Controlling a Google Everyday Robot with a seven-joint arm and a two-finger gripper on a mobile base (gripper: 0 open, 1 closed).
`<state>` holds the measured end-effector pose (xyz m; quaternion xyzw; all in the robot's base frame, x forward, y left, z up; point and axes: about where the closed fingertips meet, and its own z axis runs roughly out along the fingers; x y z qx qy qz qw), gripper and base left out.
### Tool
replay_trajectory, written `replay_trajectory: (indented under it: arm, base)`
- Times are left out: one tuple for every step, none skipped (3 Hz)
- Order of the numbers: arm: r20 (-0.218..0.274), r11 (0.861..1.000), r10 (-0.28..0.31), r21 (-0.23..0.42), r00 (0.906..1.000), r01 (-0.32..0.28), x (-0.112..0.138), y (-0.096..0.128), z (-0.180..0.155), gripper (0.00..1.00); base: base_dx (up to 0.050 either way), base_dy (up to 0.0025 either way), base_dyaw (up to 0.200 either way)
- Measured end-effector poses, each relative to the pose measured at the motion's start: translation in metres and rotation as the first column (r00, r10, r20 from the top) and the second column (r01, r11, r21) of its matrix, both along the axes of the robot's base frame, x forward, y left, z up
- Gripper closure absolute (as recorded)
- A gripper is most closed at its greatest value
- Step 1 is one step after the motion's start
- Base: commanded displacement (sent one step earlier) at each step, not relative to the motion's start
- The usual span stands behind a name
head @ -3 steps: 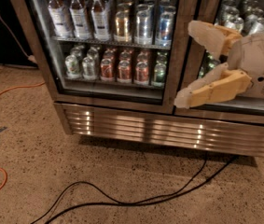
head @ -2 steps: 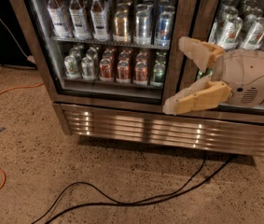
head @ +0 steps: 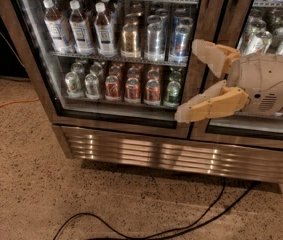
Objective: Open left fridge door
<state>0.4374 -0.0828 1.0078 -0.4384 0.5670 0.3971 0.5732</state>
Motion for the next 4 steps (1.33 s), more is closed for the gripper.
replay_trajectory:
  arm:
    - [0.0,1.0,0.0,0.0,1.0,0.0,0.0,0.0,0.0,0.0]
    - [0.0,1.0,0.0,0.0,1.0,0.0,0.0,0.0,0.0,0.0]
    - [0.0,1.0,0.0,0.0,1.0,0.0,0.0,0.0,0.0,0.0]
    - [0.0,1.0,0.0,0.0,1.0,0.0,0.0,0.0,0.0,0.0]
  base:
    - [0.036,-0.00255,-0.139]
    - [0.034,-0.00237,-0.149]
    - [0.037,0.00245,0.133]
    - [0.045,-0.00187,-0.082]
